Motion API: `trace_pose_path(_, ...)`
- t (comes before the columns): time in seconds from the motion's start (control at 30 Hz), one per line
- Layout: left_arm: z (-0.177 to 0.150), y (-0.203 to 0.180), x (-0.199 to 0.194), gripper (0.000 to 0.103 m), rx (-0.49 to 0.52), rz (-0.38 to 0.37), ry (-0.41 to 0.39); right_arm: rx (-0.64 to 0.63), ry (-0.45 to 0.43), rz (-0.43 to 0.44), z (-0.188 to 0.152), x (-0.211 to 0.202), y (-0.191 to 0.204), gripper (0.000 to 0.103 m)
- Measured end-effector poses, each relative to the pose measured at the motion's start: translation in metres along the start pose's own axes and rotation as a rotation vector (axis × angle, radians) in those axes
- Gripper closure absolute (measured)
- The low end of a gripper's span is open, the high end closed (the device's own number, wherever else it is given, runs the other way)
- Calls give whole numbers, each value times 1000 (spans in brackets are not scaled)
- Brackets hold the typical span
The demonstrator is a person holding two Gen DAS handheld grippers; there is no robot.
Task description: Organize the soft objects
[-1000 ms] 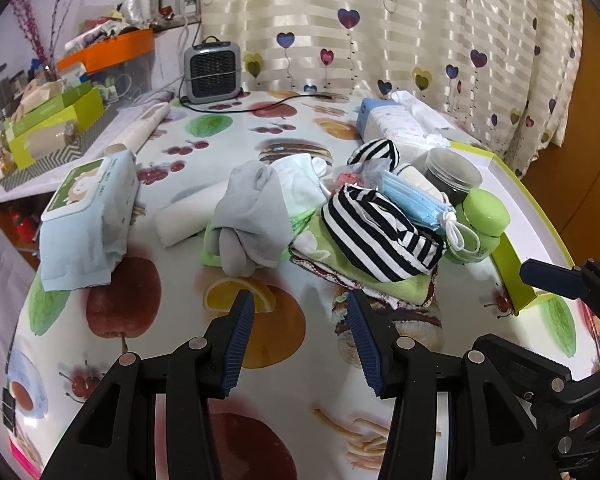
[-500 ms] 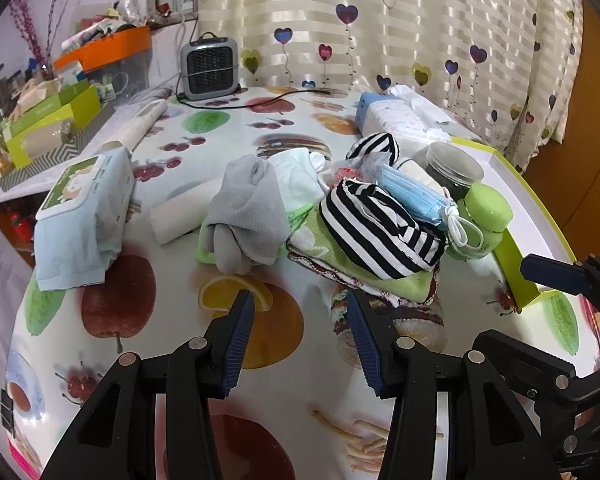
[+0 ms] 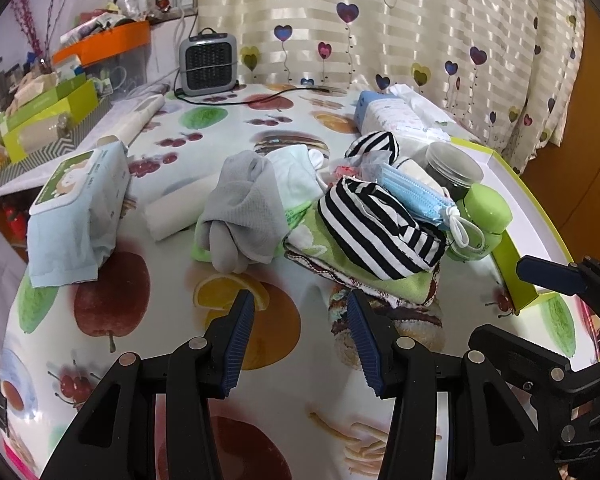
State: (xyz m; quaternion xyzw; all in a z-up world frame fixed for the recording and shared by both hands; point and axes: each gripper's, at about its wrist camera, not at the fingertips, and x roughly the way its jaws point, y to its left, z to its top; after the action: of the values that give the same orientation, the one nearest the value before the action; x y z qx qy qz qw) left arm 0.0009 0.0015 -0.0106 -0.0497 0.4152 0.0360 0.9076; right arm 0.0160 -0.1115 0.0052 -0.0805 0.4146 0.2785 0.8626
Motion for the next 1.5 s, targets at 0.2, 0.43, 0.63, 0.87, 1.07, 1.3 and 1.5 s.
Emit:
trace_pose_path(0.2, -1, 0, 1, 56, -5, -7, -3, 4, 7, -2, 1, 3, -2, 20)
trace_pose_path(0.43, -1, 0, 2, 56, -13, -14, -6, 13, 14, -3, 2, 4, -3, 20)
trace_pose_path(0.63, -1, 0, 2, 56, -15, -15, -5, 21, 19, -1, 4, 5, -5, 20)
trace_pose_path(0.87, -1, 0, 2, 56, -18, -18, -5, 17, -1, 4, 11, 3, -3, 23)
trace_pose_path(1.07, -2, -4, 3, 56, -22, -23, -4, 11, -16, 6, 21, 2, -2, 31)
trace_pose_path(1.3, -1, -2, 2, 56, -29, -31, -3, 3, -20, 8, 31, 6, -1, 40)
trace_pose_path(1.5, 1, -8, 0, 56, -53, -58, -16, 2, -32, 6, 43, 11, -3, 44)
